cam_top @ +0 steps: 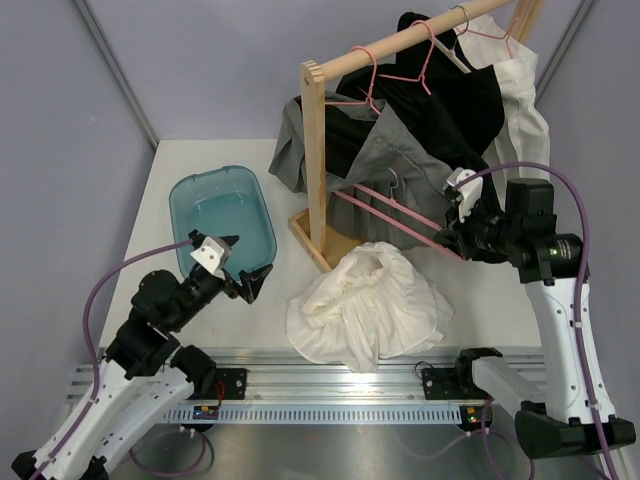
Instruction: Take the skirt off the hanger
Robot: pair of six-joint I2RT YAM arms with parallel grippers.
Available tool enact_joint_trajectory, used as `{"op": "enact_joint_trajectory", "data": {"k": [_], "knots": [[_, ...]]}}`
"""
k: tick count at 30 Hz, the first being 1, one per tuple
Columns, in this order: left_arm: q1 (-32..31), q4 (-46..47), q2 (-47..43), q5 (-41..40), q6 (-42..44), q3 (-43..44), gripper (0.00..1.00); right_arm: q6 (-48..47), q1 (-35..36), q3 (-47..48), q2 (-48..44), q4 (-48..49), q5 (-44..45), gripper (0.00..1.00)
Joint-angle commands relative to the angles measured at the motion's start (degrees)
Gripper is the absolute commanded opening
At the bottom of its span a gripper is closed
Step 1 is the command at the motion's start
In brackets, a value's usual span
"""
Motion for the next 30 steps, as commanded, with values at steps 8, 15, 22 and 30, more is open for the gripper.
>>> {"op": "enact_joint_trajectory", "data": {"k": [8, 15, 22, 30], "knots": [[0.1, 3.4, 3.8, 3.3, -4.7, 1.1, 0.99, 2.9, 0.2, 6.6, 0.8, 15.0, -6.1, 0.00], [0.1, 5.4, 4.2, 3.9, -6.1, 0.7, 0.99, -8.4, 1.3, 2.7, -3.0, 10.0, -9.6, 0.00], [0.1, 5.1, 6.4, 4.7, -5.3, 2.2, 0.99, -13.4, 2.6, 1.5, -4.2, 5.6, -9.0, 0.00], [0.1, 5.6, 6.8, 5.1, -5.3, 2.3, 0.99, -16.3, 6.0, 3.3, -3.1, 2.6, -7.2, 0.00]]}}
